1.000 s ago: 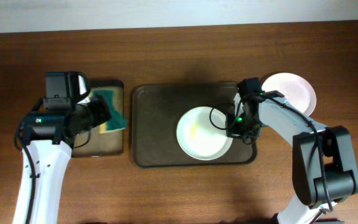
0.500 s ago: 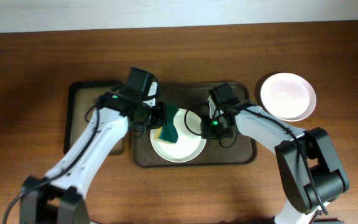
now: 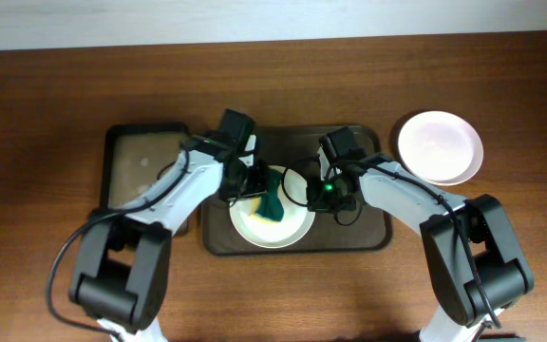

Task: Clean dirty plates on tray and stack at the side
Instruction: 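Bring the sponge in the left gripper down onto the held plate, then scrub the plate with the sponge while the right gripper holds it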

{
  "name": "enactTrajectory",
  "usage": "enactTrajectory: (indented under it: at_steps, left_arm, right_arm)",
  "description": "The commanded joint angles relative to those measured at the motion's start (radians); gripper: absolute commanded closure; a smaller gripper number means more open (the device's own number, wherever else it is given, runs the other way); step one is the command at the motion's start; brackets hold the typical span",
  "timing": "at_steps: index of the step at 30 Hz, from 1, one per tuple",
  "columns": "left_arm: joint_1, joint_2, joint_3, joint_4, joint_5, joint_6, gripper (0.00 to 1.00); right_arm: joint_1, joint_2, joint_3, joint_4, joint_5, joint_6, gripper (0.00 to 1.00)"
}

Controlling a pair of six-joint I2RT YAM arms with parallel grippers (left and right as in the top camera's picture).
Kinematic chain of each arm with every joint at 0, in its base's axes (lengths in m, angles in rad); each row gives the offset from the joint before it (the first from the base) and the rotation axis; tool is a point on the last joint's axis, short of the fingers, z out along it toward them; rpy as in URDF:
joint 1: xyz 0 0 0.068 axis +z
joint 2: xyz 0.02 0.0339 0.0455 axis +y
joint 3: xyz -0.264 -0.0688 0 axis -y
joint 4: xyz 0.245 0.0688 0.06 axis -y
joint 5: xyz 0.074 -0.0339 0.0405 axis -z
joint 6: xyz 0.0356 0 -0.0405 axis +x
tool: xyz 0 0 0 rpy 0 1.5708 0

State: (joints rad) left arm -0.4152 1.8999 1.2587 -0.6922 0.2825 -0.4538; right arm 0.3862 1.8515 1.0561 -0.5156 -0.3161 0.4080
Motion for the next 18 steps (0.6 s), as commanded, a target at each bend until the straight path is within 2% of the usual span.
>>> enactTrajectory:
  at_steps: [1, 2, 3, 6, 7, 13, 18]
  left_arm:
    - [-0.017, 0.041, 0.000, -0.048, -0.174, 0.000, 0.97]
    - [-0.017, 0.041, 0.001, -0.082, -0.269, 0.000, 0.81]
    - [-0.017, 0.041, 0.003, -0.098, -0.312, 0.000, 0.71]
    - [-0.017, 0.040, 0.036, -0.159, -0.385, 0.000, 0.49]
    - [-0.017, 0.040, 0.055, -0.177, -0.384, 0.000, 0.46]
    - [-0.017, 0.037, 0.248, -0.346, -0.372, 0.000, 0.45]
    - [-0.017, 0.042, 0.279, -0.363, -0.187, -0.001, 0.48]
  right_arm:
    - [0.006, 0.021, -0.019, -0.003, 0.025, 0.002, 0.95]
    - [0.006, 0.021, -0.019, -0.003, 0.039, 0.002, 0.95]
    - [0.006, 0.021, -0.019, -0.003, 0.040, 0.002, 0.95]
    - [0.006, 0.021, -0.019, -0.003, 0.040, 0.002, 0.95]
    - [0.006, 0.021, -0.019, -0.003, 0.039, 0.002, 0.95]
    - [0.006, 0.021, -0.020, -0.003, 0.039, 0.002, 0.94]
    - [0.006, 0.021, -0.020, -0.003, 0.039, 0.001, 0.94]
